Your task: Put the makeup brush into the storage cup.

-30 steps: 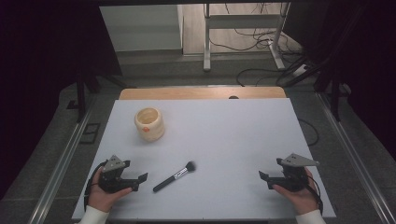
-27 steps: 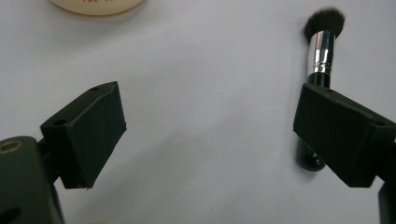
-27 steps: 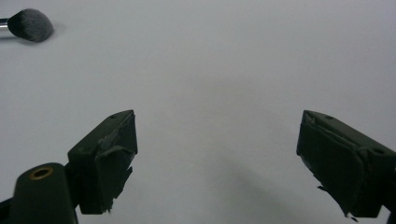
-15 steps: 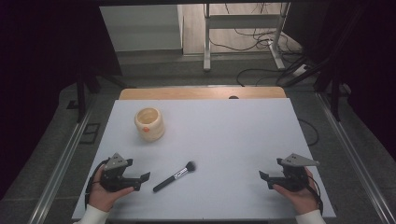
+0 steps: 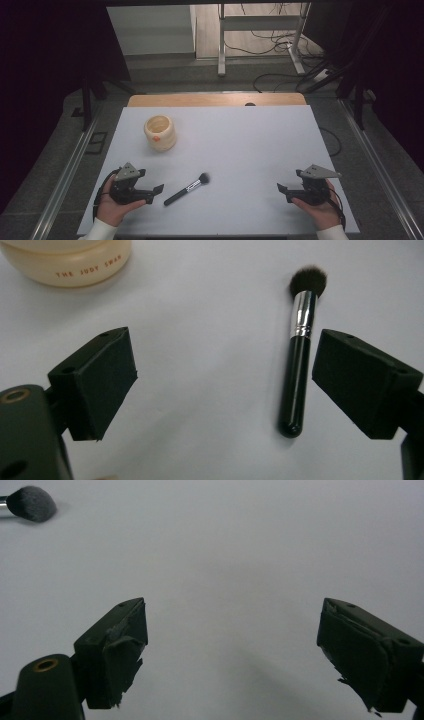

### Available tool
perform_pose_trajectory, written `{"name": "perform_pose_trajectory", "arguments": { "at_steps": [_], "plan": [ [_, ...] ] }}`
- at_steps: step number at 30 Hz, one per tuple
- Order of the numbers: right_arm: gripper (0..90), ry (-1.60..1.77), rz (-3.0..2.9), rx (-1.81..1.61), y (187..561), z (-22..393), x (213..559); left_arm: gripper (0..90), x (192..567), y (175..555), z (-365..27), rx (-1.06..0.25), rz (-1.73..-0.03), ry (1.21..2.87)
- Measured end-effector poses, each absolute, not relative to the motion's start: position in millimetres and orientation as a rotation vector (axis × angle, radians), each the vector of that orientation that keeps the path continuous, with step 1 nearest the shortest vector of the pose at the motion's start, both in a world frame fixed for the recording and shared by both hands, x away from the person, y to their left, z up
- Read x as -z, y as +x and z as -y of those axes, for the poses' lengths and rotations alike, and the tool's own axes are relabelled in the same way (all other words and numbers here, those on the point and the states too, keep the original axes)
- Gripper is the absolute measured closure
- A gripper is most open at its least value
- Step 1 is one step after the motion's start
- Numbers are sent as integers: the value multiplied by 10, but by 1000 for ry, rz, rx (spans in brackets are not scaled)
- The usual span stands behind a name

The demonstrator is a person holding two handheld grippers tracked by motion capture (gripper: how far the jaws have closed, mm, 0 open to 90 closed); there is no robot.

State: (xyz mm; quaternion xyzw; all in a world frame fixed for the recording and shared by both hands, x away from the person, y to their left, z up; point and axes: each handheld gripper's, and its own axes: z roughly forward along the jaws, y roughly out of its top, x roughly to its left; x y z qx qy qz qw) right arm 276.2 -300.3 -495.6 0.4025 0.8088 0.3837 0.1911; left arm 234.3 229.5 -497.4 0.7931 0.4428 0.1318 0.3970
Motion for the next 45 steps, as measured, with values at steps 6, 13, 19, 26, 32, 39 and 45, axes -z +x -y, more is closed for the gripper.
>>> {"name": "perform_pose_trajectory", "arguments": {
  "at_steps": [6, 13, 19, 26, 32, 39, 45],
  "plan": [
    [136, 1129, -2264, -1091, 2752, 2997, 4940, 126, 4920, 2339, -2249, -343, -1094, 2017],
    [136, 1128, -2274, -1083, 2760, 3002, 4956, 129, 4940, 2380, -2135, -325, -1091, 2048],
    [136, 1128, -2276, -1079, 2760, 3000, 4961, 130, 4928, 2407, -2046, -308, -1076, 2072],
    [136, 1132, -2276, -1074, 2763, 3001, 4967, 154, 4922, 2437, -1944, -306, -1070, 2104],
    [135, 1135, -2275, -1069, 2763, 3001, 4968, 154, 4918, 2473, -1865, -289, -1057, 2137],
    [134, 1142, -2269, -1063, 2764, 3001, 4971, 157, 4922, 2518, -1755, -271, -1041, 2172],
    [133, 1146, -2269, -1065, 2764, 3008, 4973, 161, 4974, 2575, -1675, -246, -1044, 2217]
  ]
}}
